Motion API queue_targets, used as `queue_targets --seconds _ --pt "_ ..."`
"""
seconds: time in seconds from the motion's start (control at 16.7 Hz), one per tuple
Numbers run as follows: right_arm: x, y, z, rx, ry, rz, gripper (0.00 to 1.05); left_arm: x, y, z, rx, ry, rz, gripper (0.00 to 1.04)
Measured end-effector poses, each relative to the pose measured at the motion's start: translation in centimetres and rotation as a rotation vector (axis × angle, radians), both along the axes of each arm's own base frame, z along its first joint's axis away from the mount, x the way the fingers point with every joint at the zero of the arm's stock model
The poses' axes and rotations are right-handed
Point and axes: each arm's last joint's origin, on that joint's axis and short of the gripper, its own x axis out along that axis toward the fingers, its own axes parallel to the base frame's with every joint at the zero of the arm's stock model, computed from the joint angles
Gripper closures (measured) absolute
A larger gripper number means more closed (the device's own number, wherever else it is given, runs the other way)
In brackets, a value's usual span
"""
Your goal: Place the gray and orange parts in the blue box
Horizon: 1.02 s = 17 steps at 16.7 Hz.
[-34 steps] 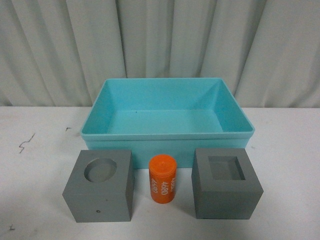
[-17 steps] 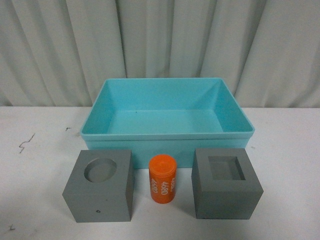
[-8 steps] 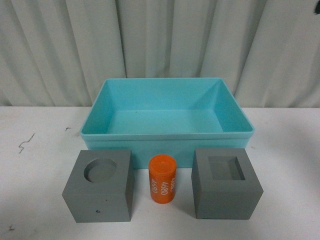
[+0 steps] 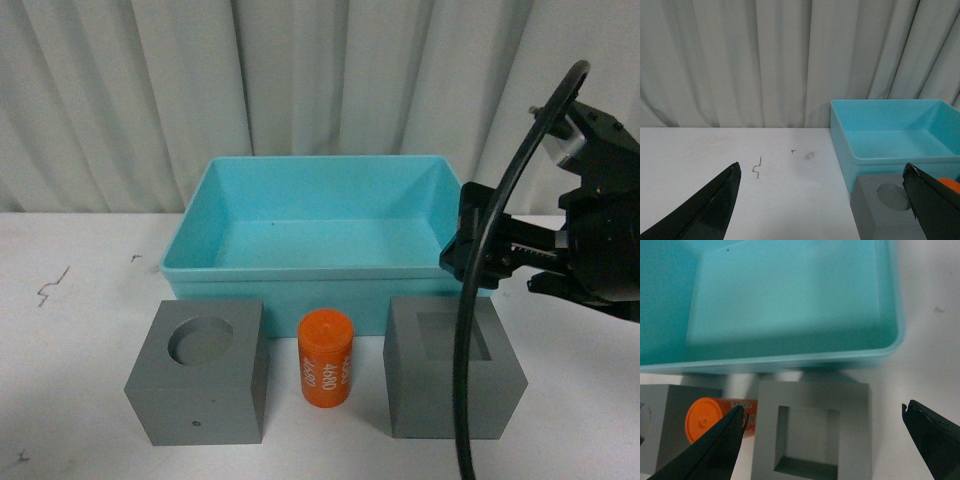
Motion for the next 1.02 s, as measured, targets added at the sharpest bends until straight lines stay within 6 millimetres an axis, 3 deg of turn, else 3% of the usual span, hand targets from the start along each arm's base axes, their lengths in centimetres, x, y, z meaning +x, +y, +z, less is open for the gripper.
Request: queue_targets --seconds 0.3,0.78,0.84,1.02 --pt "-0.5 0.2 -2.9 -0.002 0.093 0.003 0.06 0.0 0.0 0.0 0.000 0.000 0.000 0.07" --pt "0.1 -0.7 -5.5 -0.008 0.145 -0.029 0.06 0.0 0.0 0.0 0.000 0.000 0.000 0.07" --pt "0.1 -0.7 -5.5 -0.007 0.146 -0.030 0.09 0.0 0.0 0.0 0.000 0.000 0.000 0.07" --pt "0.2 -0.7 -5.6 -0.003 0.142 -0.028 0.40 0.0 0.0 0.0 0.000 0.000 0.000 0.07"
